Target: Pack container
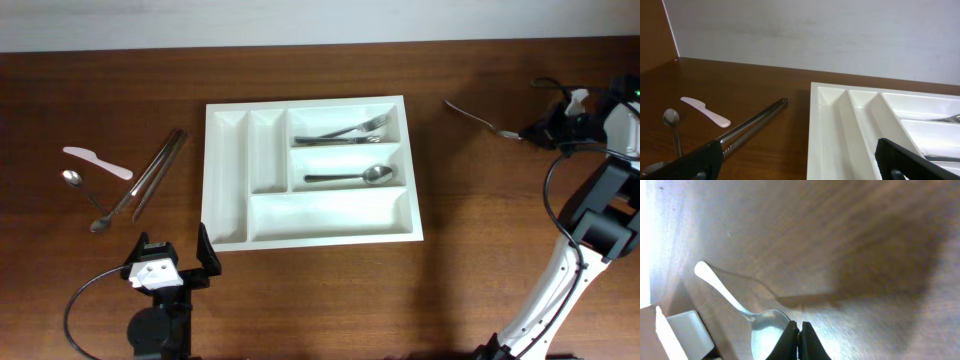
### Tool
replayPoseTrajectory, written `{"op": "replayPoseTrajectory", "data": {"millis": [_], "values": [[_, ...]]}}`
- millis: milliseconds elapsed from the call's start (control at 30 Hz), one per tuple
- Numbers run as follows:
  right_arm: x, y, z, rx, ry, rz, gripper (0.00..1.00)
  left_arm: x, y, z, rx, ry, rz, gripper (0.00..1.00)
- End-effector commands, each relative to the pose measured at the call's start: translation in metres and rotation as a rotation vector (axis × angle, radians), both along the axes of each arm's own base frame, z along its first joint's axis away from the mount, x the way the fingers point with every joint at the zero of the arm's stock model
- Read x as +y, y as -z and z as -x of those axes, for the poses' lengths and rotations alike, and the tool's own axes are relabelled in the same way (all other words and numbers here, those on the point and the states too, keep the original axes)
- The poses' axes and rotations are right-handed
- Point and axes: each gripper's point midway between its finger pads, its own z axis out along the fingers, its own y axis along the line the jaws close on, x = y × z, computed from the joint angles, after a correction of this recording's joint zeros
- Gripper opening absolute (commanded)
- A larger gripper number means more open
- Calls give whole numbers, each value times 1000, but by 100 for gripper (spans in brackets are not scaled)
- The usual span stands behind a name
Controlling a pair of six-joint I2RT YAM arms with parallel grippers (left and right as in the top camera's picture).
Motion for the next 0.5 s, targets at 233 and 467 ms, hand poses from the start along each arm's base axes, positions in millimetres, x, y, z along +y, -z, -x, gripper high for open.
{"op": "replayPoseTrajectory", "data": {"millis": [233, 467], "values": [[14, 2, -3, -55, -71, -39, 4, -3, 1, 0, -1, 16, -15, 99], [24, -11, -10, -151, -119, -92, 4, -3, 1, 0, -1, 16, -15, 99]]}}
